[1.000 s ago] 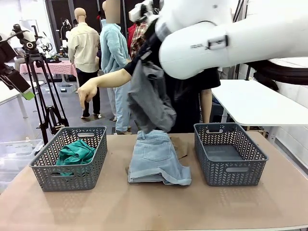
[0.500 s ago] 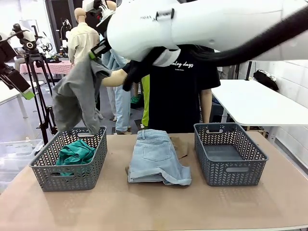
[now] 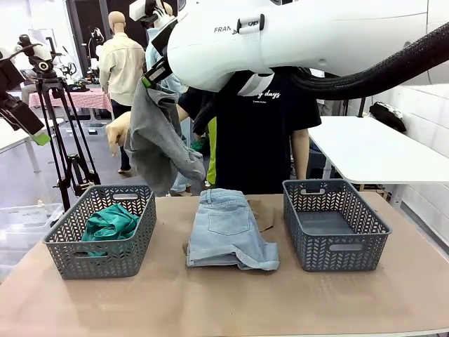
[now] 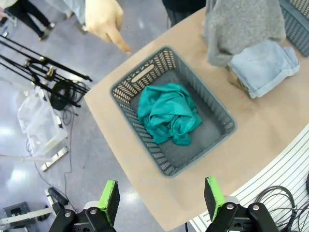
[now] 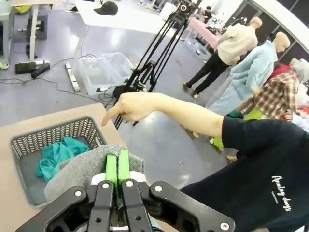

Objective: Sort the tops and bottoms.
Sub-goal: Sort the clothes according to human instructions.

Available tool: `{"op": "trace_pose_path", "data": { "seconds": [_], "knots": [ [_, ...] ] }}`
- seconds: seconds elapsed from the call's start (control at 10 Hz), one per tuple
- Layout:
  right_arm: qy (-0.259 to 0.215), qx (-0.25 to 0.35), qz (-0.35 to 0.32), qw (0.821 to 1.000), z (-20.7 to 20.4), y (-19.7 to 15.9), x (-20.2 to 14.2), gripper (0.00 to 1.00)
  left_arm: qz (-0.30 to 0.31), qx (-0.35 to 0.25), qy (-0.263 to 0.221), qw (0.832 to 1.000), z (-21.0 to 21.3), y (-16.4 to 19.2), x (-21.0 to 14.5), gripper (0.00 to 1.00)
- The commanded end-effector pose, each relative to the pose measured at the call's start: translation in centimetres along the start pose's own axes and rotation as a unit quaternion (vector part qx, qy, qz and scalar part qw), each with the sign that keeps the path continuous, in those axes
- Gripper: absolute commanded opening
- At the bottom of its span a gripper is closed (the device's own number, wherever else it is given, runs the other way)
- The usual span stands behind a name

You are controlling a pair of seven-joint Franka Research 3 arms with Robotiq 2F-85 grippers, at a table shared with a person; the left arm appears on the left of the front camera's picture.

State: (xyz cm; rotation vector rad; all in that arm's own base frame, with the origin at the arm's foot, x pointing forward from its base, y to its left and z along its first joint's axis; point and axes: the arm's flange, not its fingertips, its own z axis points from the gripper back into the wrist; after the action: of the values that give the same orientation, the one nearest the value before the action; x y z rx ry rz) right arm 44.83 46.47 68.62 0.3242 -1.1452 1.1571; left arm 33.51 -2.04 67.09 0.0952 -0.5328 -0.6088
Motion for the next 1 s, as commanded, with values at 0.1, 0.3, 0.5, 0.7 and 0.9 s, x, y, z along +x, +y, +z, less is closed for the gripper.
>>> {"op": "trace_pose_path", "data": {
  "seconds": [0.1,0.3,0.5,0.7,0.9],
  "knots": [
    [-0.007,0.039,-0.027,0.999,-5.6,-1.3,-1.5,0.0,-0.004,0.002,0.001,1.0,0.2,0.1,-0.1,0.91],
    [0.02,0.07,-0.039,0.997,-11.9,-1.8,-2.5,0.0,-0.004,0.002,0.001,1.0,0.2,0.1,-0.1,0.91],
    [0.017,0.102,-0.033,0.994,-17.6,-1.5,-2.4,0.0,-0.004,0.002,0.001,1.0,0.2,0.1,-0.1,0.91],
    [0.001,0.134,-0.022,0.991,-22.7,-0.3,-1.9,0.0,-0.004,0.002,0.001,1.0,0.2,0.1,-0.1,0.91],
    [-0.022,0.156,-0.009,0.987,-25.2,0.6,-0.9,0.0,-0.004,0.002,0.001,1.0,0.2,0.1,-0.1,0.91]
  ]
}}
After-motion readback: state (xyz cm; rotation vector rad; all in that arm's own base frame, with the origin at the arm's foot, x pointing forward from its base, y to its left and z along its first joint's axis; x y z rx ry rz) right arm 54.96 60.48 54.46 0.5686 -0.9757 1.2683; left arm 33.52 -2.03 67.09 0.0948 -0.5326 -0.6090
